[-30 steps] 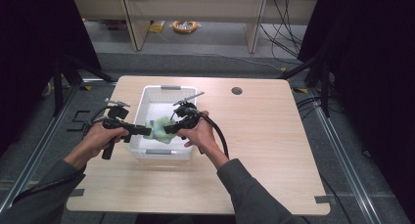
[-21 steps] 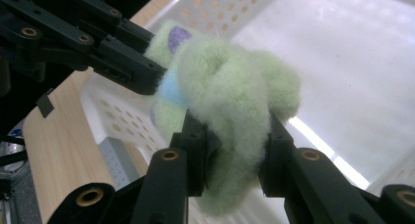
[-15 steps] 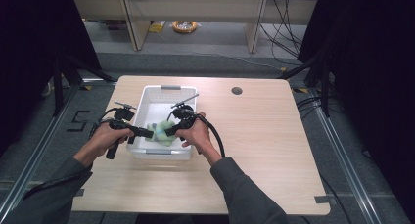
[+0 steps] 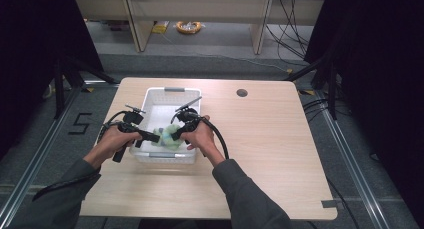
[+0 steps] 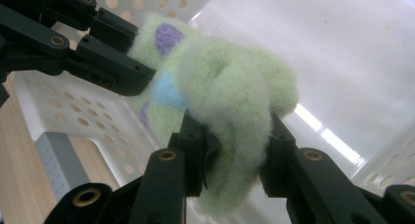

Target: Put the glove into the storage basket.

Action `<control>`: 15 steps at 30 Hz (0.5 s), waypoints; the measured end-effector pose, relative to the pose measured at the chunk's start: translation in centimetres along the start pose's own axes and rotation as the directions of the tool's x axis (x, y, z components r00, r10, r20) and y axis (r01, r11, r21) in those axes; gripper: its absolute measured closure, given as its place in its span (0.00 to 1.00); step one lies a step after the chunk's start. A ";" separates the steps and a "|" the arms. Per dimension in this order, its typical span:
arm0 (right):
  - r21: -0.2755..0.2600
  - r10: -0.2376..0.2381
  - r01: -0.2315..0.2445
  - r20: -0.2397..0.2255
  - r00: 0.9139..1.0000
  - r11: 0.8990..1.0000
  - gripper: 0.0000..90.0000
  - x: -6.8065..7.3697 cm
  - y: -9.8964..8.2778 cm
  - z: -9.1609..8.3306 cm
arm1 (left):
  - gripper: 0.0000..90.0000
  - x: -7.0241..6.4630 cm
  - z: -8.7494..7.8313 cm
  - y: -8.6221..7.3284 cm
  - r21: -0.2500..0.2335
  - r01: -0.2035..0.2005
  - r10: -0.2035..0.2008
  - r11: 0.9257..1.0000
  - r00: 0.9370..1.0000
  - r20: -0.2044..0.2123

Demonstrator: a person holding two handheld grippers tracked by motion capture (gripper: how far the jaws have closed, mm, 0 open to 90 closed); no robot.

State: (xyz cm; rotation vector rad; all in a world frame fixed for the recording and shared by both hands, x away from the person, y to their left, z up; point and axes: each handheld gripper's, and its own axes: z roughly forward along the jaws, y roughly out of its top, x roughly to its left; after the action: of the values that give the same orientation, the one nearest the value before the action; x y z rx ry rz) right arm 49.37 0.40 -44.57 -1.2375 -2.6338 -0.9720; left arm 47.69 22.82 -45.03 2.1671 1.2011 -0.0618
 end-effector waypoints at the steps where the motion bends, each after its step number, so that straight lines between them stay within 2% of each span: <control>1: 0.013 0.004 -0.004 0.002 1.000 1.000 0.76 0.0 0.0 0.2 | 0.78 -0.2 0.2 0.0 -0.010 0.013 -0.013 1.000 1.000 -0.009; 3: 0.029 -0.008 0.008 0.013 1.000 1.000 0.76 -0.1 0.0 0.4 | 0.78 -0.1 0.2 -0.1 0.012 -0.009 0.009 1.000 1.000 -0.014; 6: 0.031 -0.007 0.007 0.016 1.000 0.999 0.75 0.0 0.1 0.6 | 0.77 -0.1 0.4 -0.1 0.018 -0.006 0.006 1.000 1.000 -0.021; 7: 0.046 -0.029 0.028 0.026 0.999 0.999 0.75 0.0 0.2 0.6 | 0.77 -0.1 0.4 -0.1 0.021 -0.007 0.008 1.000 1.000 -0.022; 11: 0.067 -0.024 0.021 0.035 0.999 0.997 0.72 0.3 0.3 0.9 | 0.76 -0.1 0.6 -0.2 0.031 -0.001 0.002 1.000 0.999 -0.036; 13: 0.077 -0.062 0.058 0.051 0.997 0.995 0.70 0.3 0.4 1.1 | 0.74 0.0 0.6 -0.2 0.026 0.002 -0.001 1.000 0.999 -0.043; 15: 0.085 -0.065 0.060 0.061 0.996 0.995 0.68 0.4 0.5 1.3 | 0.72 -0.1 0.7 -0.2 0.028 -0.003 0.004 1.000 0.999 -0.041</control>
State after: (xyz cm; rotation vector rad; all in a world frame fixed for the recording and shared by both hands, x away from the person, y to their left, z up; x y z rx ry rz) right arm 49.66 1.63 -45.20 -1.1943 -2.7460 -0.8350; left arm 47.68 22.41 -45.68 2.2043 1.2267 -0.0330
